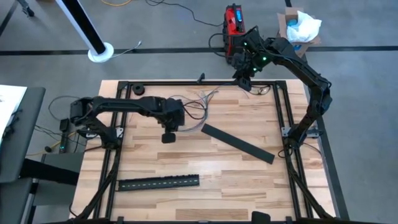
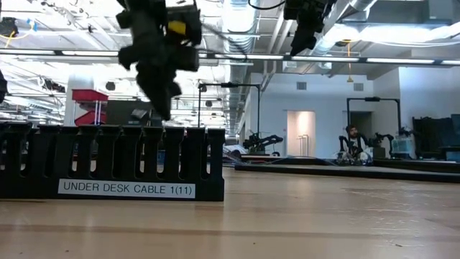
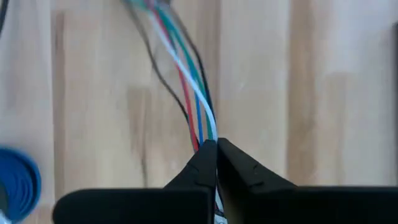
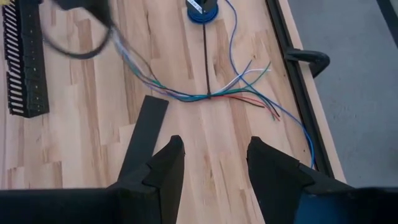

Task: Ziptie cables
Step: Put the ziptied cables into the black cable duct

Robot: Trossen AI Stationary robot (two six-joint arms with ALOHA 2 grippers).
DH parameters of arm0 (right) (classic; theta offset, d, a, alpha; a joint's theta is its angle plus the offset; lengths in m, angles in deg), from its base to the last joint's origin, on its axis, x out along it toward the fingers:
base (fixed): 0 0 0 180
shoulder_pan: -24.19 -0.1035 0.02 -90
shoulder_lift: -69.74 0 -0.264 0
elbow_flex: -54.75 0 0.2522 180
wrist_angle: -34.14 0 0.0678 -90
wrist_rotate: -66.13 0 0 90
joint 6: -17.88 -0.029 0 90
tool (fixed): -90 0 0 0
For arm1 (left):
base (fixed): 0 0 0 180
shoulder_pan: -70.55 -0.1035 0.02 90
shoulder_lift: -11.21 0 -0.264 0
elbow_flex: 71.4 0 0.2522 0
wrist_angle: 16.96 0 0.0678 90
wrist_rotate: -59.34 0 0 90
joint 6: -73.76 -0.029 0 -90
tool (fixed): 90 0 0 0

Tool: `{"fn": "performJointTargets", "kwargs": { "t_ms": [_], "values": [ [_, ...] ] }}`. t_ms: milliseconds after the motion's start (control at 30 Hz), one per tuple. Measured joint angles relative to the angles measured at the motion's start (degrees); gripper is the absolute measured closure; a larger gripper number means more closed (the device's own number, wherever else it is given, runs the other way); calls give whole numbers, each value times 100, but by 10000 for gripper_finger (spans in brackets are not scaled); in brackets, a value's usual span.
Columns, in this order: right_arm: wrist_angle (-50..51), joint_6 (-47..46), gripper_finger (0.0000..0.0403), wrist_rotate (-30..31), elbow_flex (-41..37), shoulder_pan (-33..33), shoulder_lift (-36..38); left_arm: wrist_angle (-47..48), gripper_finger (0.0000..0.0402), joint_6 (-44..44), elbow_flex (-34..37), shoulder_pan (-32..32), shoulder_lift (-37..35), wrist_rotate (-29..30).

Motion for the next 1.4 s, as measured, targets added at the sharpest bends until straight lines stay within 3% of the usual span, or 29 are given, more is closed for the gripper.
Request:
{"fn": "performJointTargets", "kwargs": {
  "t_ms": [300,533,767,1033,1233,1400],
  "values": [
    [-71,-294,240,2,0,0,-2,-290,401,410,-620,739,-19,-230],
    [-213,-445,240,2,0,0,-2,-688,401,884,-653,1294,69,-984],
    [-498,-696,240,6,0,0,-2,-887,401,940,-681,1797,97,-1122],
    [-541,-886,240,65,0,69,-136,430,401,31,-1893,1469,98,211],
    [-521,-738,240,358,0,351,-243,892,401,-690,-3192,762,90,621],
    [-519,-730,240,376,0,655,-240,752,401,-6,-3548,401,81,-357]
  ]
}}
